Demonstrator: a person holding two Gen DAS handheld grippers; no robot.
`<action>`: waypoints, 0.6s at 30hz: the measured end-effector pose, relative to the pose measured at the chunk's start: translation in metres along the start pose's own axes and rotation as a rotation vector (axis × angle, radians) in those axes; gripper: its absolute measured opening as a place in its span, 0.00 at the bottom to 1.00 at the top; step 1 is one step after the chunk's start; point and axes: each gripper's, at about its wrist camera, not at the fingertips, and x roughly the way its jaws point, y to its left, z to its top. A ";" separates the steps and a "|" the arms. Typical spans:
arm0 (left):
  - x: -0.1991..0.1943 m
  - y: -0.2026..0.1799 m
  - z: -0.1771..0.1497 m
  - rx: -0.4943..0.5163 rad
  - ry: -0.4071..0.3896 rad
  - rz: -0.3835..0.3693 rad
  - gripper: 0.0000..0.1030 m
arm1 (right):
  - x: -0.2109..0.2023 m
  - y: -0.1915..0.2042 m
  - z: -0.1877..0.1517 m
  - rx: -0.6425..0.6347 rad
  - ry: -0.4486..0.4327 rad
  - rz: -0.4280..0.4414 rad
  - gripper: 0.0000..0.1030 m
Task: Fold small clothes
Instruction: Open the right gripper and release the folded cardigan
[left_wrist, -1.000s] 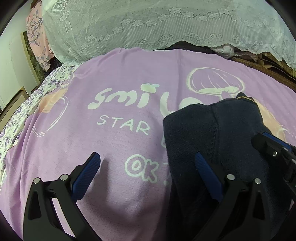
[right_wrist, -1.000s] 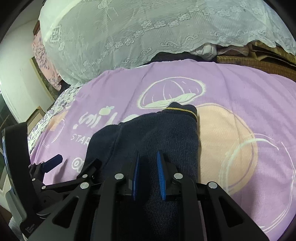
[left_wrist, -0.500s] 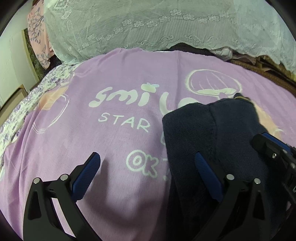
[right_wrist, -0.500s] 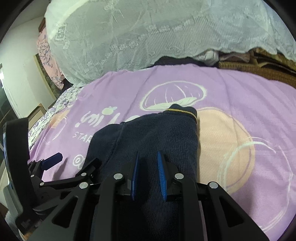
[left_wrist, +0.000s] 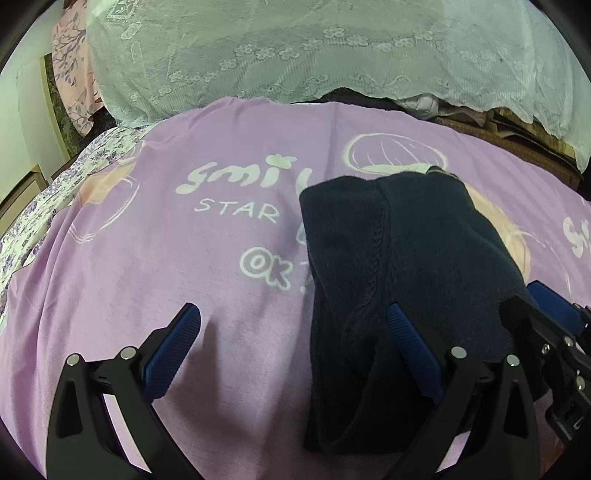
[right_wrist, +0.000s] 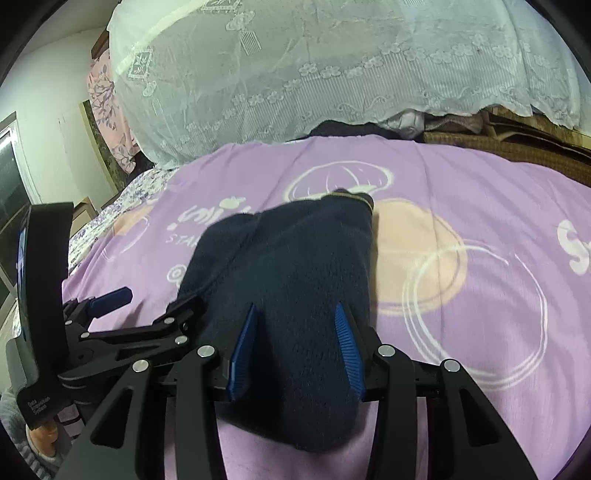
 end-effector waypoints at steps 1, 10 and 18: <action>0.002 0.000 -0.001 0.000 0.002 -0.002 0.96 | 0.001 -0.001 -0.001 0.002 0.000 0.002 0.43; 0.004 0.001 -0.003 -0.015 0.008 -0.010 0.96 | 0.001 -0.002 -0.003 0.009 -0.003 0.013 0.43; 0.000 0.003 -0.001 -0.026 0.002 -0.038 0.95 | -0.004 -0.003 -0.001 0.015 -0.017 0.024 0.56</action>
